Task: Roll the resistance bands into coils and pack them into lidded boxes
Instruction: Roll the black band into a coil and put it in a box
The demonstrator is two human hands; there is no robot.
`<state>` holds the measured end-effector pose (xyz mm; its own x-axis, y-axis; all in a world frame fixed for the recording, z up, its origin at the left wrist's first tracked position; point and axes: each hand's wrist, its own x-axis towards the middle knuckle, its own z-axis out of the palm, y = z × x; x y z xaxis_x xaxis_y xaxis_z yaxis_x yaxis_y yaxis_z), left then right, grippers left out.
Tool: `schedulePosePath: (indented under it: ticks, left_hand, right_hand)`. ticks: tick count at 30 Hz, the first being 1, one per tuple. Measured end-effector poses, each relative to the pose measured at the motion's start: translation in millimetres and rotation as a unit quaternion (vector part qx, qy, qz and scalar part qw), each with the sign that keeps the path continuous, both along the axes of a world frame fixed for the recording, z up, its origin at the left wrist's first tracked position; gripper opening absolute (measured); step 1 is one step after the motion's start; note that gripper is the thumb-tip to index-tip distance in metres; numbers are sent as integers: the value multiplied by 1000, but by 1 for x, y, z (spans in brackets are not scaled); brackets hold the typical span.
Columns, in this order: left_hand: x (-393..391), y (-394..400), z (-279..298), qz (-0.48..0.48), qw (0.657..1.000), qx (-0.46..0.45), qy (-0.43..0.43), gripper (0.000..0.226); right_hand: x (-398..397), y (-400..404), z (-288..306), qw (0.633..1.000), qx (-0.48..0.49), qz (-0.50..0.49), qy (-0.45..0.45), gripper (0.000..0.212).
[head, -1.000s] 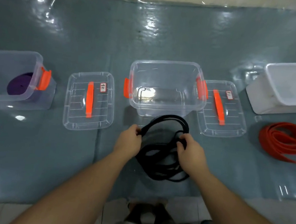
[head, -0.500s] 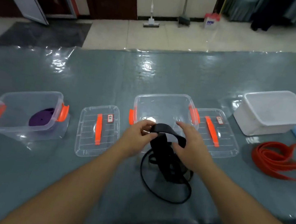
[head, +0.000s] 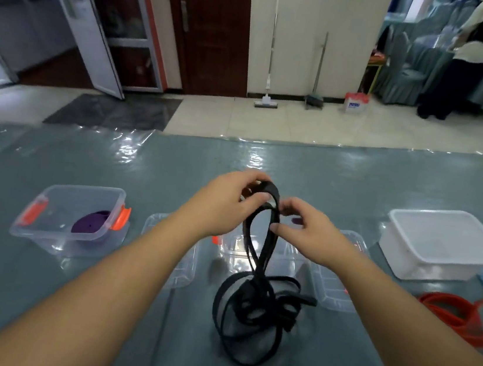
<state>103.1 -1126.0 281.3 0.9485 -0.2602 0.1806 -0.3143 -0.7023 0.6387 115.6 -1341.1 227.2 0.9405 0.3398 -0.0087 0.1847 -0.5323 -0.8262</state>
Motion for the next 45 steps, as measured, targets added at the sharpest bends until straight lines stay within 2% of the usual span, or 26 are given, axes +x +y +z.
schedulePosePath:
  ticks: [3, 6, 9, 11, 14, 16, 20, 24, 26, 28, 30, 32, 34, 35, 38, 39, 42, 45]
  left_hand:
    - [-3, 1, 16, 17, 999, -44, -21, 20]
    - [-5, 1, 32, 23, 995, -98, -19, 23]
    - [-9, -1, 47, 17, 991, -127, -26, 29]
    - [-12, -3, 58, 14, 991, -131, -35, 31]
    - [-13, -3, 75, 18, 987, -153, -53, 32]
    - [-13, -3, 87, 16, 986, -154, -66, 34]
    - [-13, -4, 98, 20, 983, -168, -68, 35]
    - [-12, -4, 100, 42, 976, -204, -63, 36]
    - [-15, -7, 106, 41, 965, -254, -55, 36]
    - [-18, -13, 115, 48, 948, -309, -66, 36]
    - [-18, -19, 126, 54, 919, -381, -83, 33]
    - [-17, -21, 136, 62, 893, -433, -102, 30]
    - [-15, -22, 142, 66, 892, -433, -114, 30]
    - [-15, -23, 142, 66, 895, -426, -112, 30]
    - [-14, -22, 131, 67, 909, -402, -84, 32]
    - [-13, -20, 125, 69, 915, -390, -74, 33]
    - [-14, -12, 98, 78, 926, -366, -36, 34]
    - [-17, -8, 53, 64, 933, -352, 40, 37]
  right_hand:
    - [-2, -3, 14, 999, 49, 14, 1, 33]
    - [-2, -5, 25, 996, 85, 25, 27, 28]
    - [-2, -1, 35, 995, 98, 4, -12, 28]
    - [-3, 1, 45, 994, 109, 7, -31, 39]
    - [-5, 2, 62, 985, 157, 66, -6, 48]
    - [-5, 4, 71, 981, 173, 82, 3, 35]
    - [0, 16, 87, 981, 188, 20, -49, 7]
    - [4, 18, 117, 974, 206, -23, -90, 14]
    - [3, 17, 137, 969, 223, -14, -104, 13]
    - [2, 18, 153, 959, 265, 18, -103, 21]
    - [1, 20, 160, 956, 266, 65, -102, 35]
    - [-2, 21, 157, 968, 209, 105, -86, 59]
    - [-7, 26, 148, 983, 128, 120, -56, 73]
    - [-8, 29, 142, 987, 104, 117, -47, 70]
    - [-8, 38, 131, 989, 130, 65, -22, 21]
    - [-8, 39, 130, 988, 146, 41, -9, 13]
    - [-7, 39, 134, 980, 198, -17, 32, 19]
    - [-10, 38, 147, 962, 263, -58, 38, 21]
